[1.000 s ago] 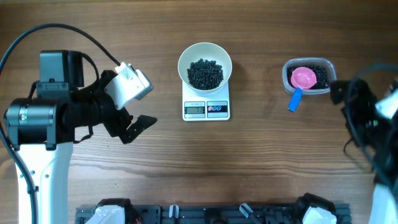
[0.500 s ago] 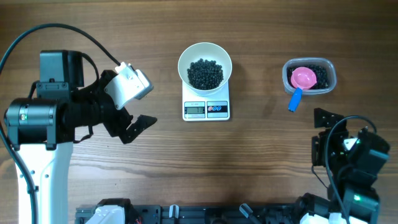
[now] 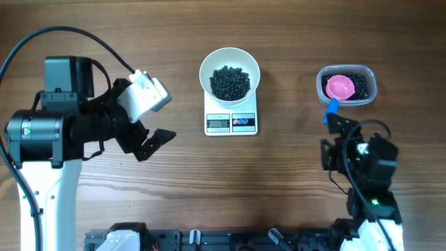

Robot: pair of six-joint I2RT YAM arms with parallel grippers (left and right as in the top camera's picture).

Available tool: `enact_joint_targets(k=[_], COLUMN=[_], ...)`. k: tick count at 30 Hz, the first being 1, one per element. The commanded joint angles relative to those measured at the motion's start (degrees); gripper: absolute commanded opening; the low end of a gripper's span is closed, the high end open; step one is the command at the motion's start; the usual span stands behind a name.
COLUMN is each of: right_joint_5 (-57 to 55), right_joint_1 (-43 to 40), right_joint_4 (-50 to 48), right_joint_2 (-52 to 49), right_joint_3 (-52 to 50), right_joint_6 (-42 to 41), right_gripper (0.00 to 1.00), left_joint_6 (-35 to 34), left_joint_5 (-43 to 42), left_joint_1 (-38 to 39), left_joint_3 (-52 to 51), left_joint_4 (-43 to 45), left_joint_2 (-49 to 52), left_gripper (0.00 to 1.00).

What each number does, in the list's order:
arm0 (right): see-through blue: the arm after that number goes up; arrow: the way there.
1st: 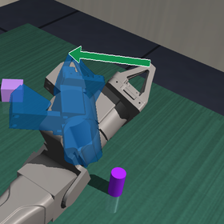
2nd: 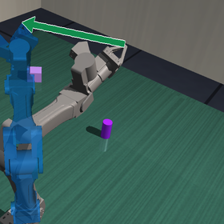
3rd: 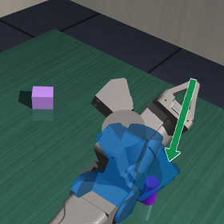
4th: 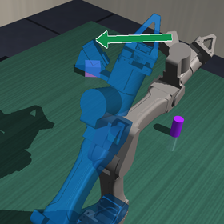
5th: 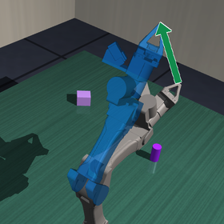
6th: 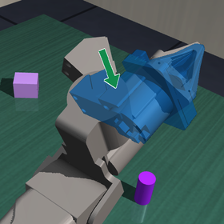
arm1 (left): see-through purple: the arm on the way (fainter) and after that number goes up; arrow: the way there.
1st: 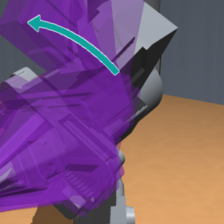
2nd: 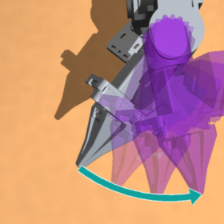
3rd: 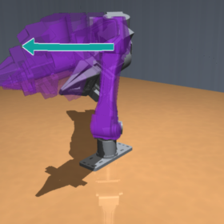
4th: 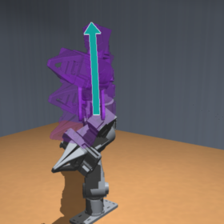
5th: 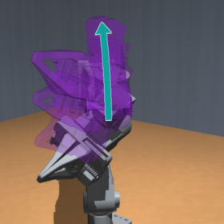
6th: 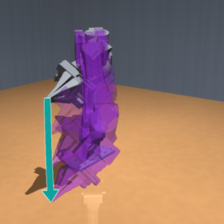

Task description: Scoop item into bowl and weigh 150g on scale

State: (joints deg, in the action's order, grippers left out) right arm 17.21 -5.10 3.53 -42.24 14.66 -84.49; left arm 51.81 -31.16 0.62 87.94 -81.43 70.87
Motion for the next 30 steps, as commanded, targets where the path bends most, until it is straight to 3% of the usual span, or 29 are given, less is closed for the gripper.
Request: enact_joint_targets(k=[1,13,21,30], right_joint_5=[-11.34,-23.32,-26.82,-22.95], right_joint_1=[5.20,8.81,8.81,8.81], right_joint_4=[-7.58,-34.73,-36.52,-36.48], right_joint_2=[-7.39,-31.36,-31.12,-31.15], right_joint_3=[-0.22,-0.22,-0.22,-0.22], right_joint_6=[-6.27,-7.78,-8.76,-11.39], right_gripper=[0.94,0.83,0.82,0.64], left_joint_6=[0.90,0.92,0.90,0.90], left_joint_5=[0.00,0.00,0.00,0.00], left_joint_1=[-0.42,-0.42,-0.42,-0.42], left_joint_3=[0.85,0.85,0.85,0.85], left_joint_4=[-0.07,-0.07,-0.07,-0.07], left_joint_2=[-0.20,-0.20,-0.20,-0.20], left_gripper=[1.00,1.00,1.00,1.00])
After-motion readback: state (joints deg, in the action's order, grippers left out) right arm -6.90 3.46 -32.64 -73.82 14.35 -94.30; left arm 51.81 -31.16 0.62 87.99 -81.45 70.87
